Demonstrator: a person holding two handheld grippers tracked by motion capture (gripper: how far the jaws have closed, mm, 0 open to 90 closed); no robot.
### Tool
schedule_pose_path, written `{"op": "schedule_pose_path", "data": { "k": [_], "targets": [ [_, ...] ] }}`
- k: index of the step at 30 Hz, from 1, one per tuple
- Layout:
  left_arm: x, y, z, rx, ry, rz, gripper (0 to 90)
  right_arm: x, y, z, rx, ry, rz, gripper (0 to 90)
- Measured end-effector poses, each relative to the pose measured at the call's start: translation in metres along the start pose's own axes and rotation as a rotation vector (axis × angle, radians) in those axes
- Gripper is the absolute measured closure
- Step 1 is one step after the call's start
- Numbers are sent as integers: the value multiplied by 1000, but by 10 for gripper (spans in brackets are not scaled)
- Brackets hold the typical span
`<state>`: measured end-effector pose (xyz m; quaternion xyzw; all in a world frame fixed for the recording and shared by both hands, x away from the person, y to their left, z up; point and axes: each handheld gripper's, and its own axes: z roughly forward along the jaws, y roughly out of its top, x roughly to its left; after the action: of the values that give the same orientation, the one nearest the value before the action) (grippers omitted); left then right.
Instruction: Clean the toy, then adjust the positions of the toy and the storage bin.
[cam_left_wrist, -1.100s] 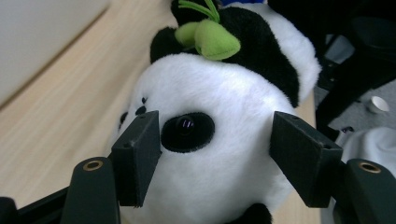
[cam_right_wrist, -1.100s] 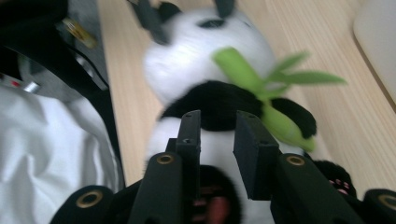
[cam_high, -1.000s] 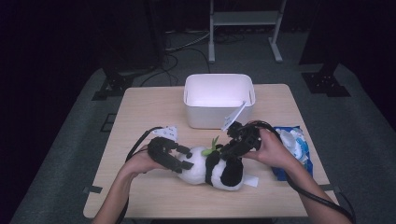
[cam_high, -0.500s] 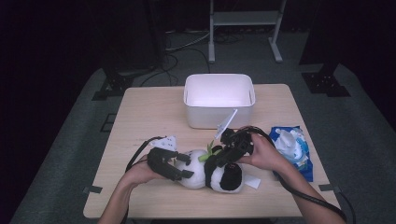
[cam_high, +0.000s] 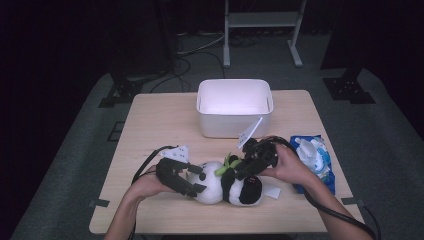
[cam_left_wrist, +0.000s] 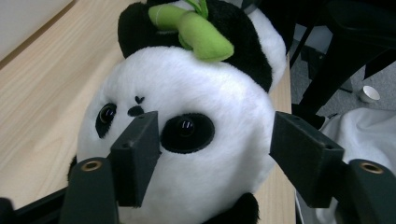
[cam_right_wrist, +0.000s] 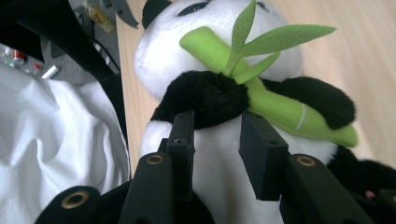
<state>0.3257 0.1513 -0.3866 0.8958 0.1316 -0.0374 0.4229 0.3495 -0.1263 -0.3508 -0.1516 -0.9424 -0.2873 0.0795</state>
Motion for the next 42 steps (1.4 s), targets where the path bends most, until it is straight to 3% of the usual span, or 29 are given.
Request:
{"op": "schedule_pose_path", "data": {
  "k": [11,18,19,31,42],
  "targets": [
    [7,-4,-10,-39,53,-14,262,-18,-5,-29,-126,-31,41,606],
    [17,-17,-25,-63,104,-48,219,-34,-6,-34,-144,-55,68,572],
    [20,-20,-29,-82,117,-70,208,-41,-6,-36,-155,-56,83,566],
    [32,-34,-45,-95,186,-113,160,-70,-7,-32,-141,-86,139,510],
    [31,-37,-50,-102,196,-117,133,-74,3,-38,-143,-100,134,501]
  ]
}}
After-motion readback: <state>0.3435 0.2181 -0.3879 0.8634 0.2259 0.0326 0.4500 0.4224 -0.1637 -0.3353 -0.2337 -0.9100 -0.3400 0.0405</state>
